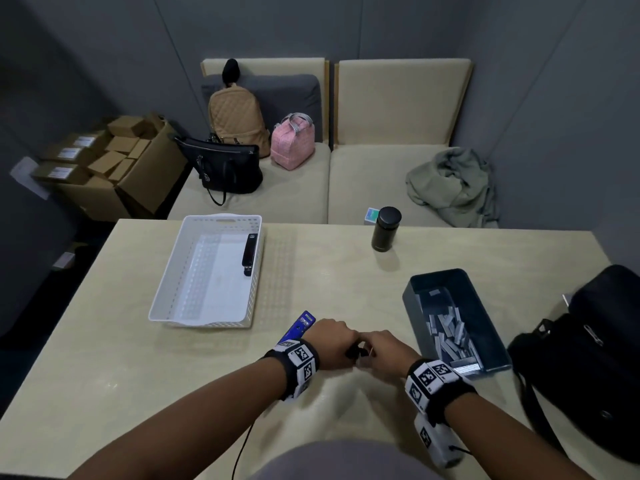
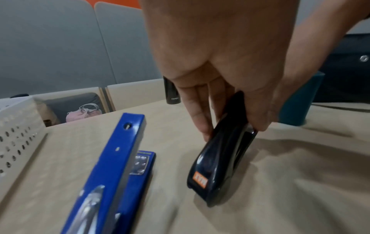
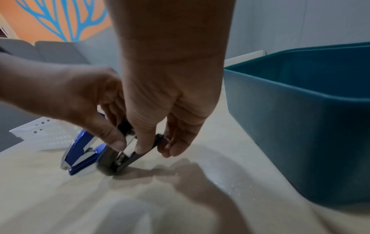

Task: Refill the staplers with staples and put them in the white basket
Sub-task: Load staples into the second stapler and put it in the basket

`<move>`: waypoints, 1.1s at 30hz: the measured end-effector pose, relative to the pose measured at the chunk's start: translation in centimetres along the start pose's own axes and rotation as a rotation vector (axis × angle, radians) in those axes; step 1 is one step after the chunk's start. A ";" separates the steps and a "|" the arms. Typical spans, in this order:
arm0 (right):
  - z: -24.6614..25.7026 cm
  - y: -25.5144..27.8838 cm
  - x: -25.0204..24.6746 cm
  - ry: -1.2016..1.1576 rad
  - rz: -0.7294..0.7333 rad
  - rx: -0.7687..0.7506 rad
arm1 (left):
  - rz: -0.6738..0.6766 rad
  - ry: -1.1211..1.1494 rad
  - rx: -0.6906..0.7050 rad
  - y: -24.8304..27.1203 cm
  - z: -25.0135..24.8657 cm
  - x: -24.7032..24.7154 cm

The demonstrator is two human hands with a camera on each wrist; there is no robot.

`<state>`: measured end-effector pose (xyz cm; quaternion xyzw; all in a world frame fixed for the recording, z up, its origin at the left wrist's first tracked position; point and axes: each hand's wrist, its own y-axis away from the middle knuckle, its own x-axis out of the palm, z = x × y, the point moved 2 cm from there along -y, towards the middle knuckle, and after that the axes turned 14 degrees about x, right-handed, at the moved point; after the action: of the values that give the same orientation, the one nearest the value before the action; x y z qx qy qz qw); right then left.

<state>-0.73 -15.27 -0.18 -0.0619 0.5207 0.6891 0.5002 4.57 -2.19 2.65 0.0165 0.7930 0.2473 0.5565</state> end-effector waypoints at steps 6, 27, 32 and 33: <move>-2.1 0.1 0.7 0.124 -0.156 0.070 | -0.156 0.159 0.050 1.0 -0.4 -0.4; -3.5 -0.1 -4.1 -0.141 -0.265 -0.034 | -0.105 0.123 0.051 1.8 1.6 4.2; -3.6 1.0 -5.6 -0.297 -0.275 0.013 | -0.035 0.209 -0.142 -1.6 0.4 3.9; -3.6 1.2 -5.9 -0.317 -0.307 0.002 | 0.002 0.226 -0.160 -2.1 0.1 4.2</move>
<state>-0.25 -21.71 2.56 -0.0309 0.4206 0.6056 0.6748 3.63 -2.74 -1.97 -0.0550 0.8282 0.3109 0.4631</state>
